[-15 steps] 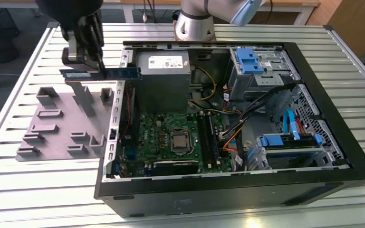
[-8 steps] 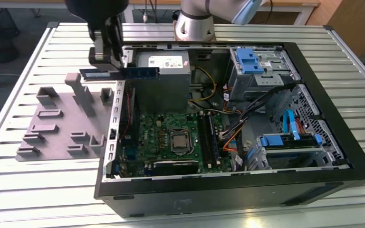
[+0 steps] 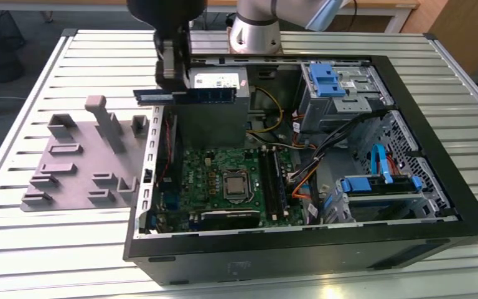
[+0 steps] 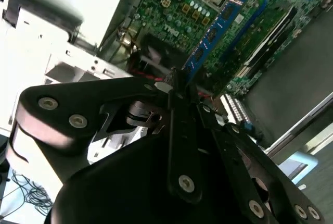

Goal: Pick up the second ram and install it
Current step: 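Pick up the second ram and move it above second insertion slot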

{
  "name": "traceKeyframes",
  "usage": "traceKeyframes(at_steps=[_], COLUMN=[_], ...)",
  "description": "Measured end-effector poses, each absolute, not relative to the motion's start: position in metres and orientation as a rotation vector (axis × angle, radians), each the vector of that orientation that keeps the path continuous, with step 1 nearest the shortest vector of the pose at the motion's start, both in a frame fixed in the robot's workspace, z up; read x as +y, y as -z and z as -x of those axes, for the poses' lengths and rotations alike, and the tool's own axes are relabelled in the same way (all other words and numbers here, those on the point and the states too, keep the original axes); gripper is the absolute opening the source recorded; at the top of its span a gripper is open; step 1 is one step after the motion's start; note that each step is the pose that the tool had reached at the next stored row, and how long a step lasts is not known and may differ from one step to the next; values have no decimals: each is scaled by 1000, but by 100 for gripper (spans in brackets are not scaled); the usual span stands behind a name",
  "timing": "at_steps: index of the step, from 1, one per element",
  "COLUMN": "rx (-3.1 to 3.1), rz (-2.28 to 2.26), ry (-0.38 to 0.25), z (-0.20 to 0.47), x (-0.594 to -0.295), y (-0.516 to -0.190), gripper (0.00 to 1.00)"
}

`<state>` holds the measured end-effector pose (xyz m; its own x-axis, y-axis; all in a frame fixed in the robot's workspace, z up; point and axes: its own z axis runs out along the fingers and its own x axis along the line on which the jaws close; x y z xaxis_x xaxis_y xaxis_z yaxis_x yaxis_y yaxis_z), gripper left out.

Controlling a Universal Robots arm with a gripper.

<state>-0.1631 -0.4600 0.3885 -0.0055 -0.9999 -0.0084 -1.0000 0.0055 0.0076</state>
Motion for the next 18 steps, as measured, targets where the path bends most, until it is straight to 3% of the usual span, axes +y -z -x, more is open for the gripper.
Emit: traceKeyframes(at_steps=[18], rx=[2227], rz=[2215], ry=[-18], z=[70], x=[-460], y=[-389], gripper=[14])
